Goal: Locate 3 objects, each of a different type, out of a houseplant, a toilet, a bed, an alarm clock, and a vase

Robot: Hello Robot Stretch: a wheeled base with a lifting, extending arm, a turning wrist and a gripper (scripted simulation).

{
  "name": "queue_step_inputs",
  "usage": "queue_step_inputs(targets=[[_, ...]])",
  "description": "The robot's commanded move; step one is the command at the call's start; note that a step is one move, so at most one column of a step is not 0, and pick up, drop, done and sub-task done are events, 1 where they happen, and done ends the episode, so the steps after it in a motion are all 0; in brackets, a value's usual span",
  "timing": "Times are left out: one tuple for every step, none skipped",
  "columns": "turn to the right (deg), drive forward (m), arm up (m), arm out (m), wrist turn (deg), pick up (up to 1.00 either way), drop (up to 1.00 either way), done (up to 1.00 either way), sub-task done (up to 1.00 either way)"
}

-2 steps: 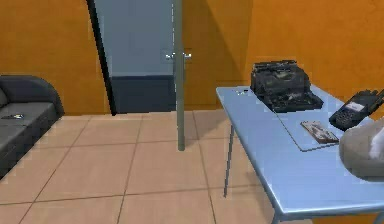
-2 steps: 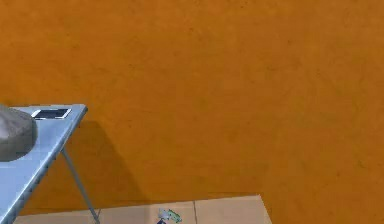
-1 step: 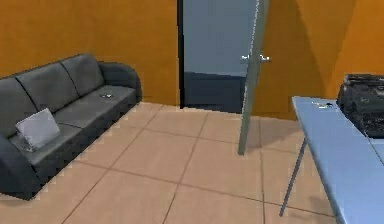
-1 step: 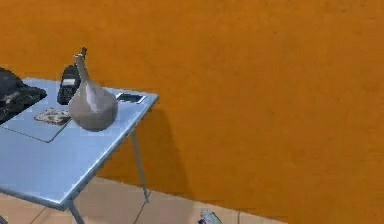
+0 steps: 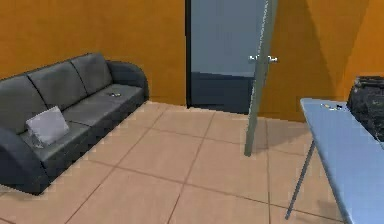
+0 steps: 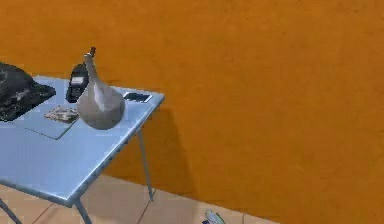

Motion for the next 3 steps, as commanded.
queue_step_inputs(targets=[[-45.0,0.0,0.0,0.0,0.0,0.0,0.0,0.0,0.0],[0.0,0.35,0.0,0.0,0.0,0.0,0.0,0.0,0.0],[45.0,0.0,0.0,0.0,0.0,0.0,0.0,0.0,0.0]])
